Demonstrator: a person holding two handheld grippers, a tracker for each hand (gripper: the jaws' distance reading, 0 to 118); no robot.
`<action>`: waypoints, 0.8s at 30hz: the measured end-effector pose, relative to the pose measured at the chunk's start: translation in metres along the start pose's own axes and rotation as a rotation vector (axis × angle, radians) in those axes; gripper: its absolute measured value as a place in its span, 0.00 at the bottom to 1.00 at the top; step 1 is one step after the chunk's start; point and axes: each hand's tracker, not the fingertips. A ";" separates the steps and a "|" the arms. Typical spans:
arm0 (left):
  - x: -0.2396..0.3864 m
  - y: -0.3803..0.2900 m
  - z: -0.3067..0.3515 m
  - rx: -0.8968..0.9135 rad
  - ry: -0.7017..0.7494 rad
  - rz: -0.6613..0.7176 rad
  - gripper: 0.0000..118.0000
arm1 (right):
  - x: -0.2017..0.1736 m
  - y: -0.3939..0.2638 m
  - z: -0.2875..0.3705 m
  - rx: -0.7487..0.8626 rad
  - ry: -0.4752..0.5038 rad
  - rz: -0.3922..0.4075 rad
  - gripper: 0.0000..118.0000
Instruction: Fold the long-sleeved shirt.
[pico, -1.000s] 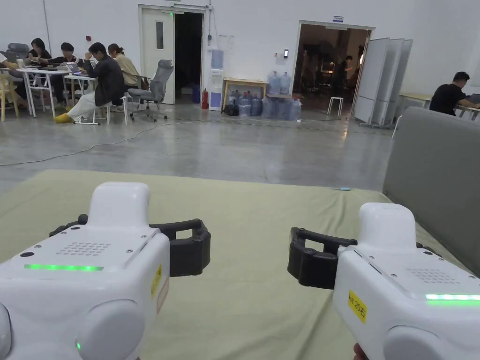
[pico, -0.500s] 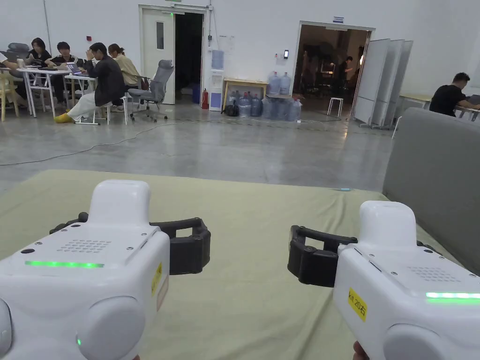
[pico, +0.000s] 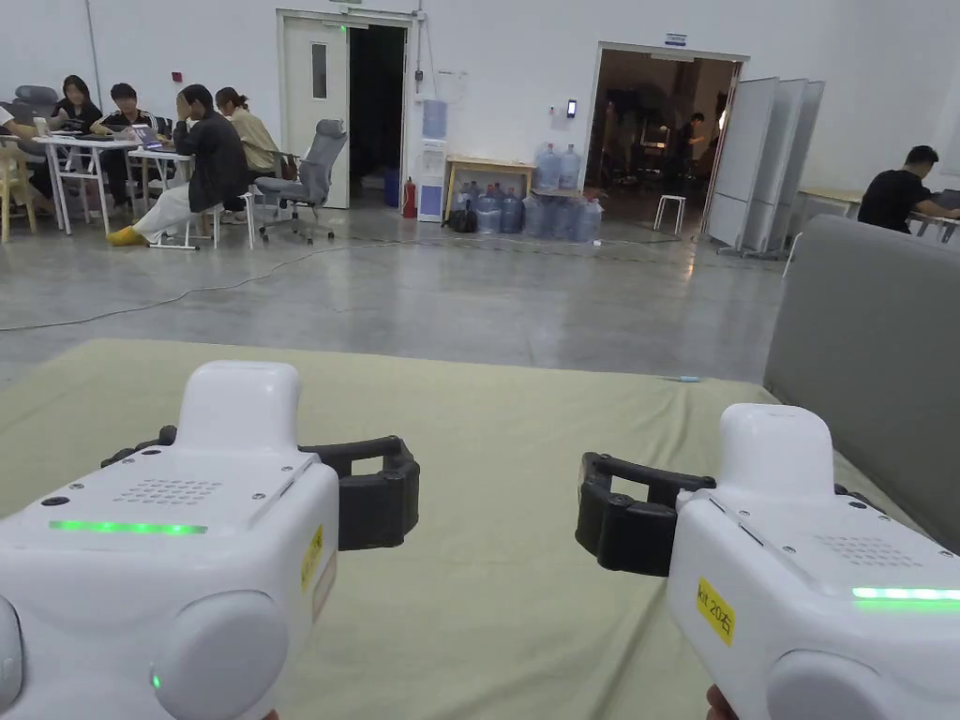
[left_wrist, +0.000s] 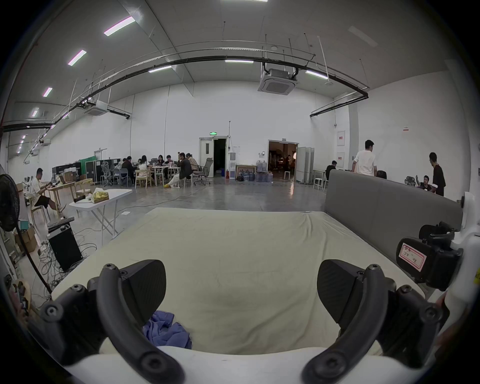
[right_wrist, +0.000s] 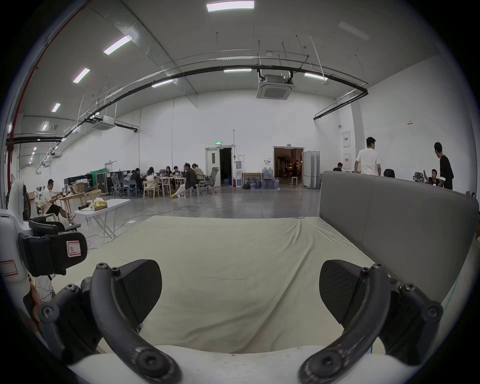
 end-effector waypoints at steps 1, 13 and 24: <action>0.000 0.000 0.000 -0.001 -0.001 0.000 0.95 | 0.000 0.000 0.000 0.001 0.000 0.000 1.00; -0.002 0.000 0.000 -0.002 -0.002 0.005 0.95 | -0.001 -0.002 0.000 -0.002 0.006 0.001 1.00; -0.002 0.001 0.003 0.010 0.009 -0.004 0.95 | -0.002 -0.002 0.000 -0.002 0.003 0.000 1.00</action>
